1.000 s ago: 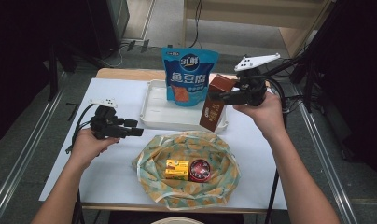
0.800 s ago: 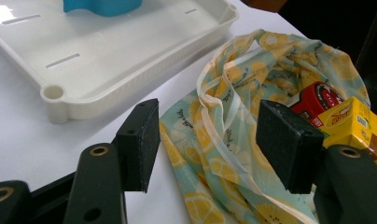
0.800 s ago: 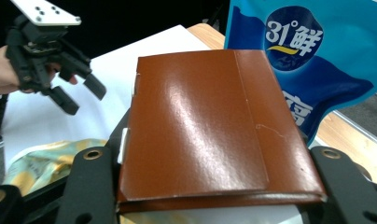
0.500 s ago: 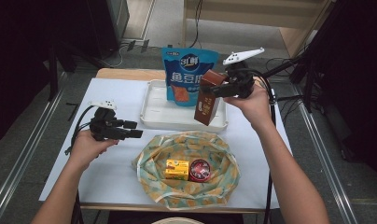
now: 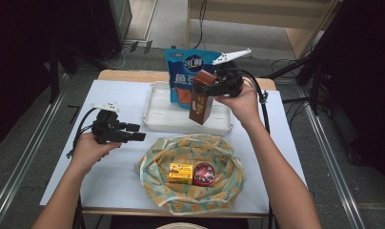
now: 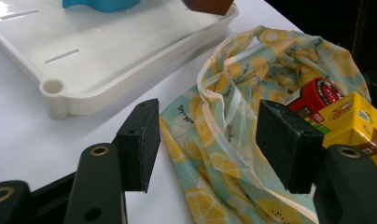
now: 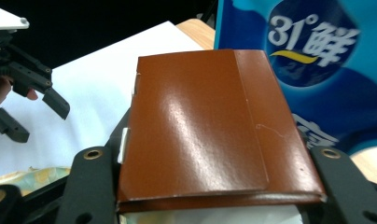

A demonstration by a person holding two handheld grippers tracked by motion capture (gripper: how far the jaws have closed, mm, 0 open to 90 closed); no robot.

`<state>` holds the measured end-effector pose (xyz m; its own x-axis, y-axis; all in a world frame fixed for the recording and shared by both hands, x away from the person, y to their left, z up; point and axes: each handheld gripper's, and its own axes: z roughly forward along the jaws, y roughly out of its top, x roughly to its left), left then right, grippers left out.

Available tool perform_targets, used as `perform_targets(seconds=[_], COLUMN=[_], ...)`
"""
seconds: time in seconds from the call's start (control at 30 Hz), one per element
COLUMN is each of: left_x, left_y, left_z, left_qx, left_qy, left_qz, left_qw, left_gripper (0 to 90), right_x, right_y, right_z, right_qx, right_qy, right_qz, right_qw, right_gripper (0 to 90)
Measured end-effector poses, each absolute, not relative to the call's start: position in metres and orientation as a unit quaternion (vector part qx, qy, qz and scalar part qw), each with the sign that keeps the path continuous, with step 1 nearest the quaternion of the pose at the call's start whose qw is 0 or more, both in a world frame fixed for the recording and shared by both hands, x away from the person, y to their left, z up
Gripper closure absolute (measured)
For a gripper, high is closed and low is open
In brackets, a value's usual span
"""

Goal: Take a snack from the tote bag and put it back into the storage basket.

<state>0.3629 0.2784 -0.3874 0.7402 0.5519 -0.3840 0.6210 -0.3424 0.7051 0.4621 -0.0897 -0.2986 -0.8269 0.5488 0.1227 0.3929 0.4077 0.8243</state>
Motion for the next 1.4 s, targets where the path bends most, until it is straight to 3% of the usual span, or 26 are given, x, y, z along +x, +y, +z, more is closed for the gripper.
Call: perform_targets(seconds=[0.9,1.4], left_x=[0.364,0.365], left_y=[0.278,0.279], left_z=[-0.391,-0.392], left_qx=[0.818,0.817], left_qy=[0.359,0.360], left_qz=[-0.044,-0.047], left_qw=[0.446,0.448], left_gripper=[40.4,40.5], right_x=[0.488,0.486], right_y=[-0.020,-0.020], right_z=[-0.340,-0.351], right_qx=[0.277,0.273], right_qy=[0.841,0.839], right_qz=[0.459,0.463], right_qw=[0.076,0.082], right_gripper=[44.0,44.1])
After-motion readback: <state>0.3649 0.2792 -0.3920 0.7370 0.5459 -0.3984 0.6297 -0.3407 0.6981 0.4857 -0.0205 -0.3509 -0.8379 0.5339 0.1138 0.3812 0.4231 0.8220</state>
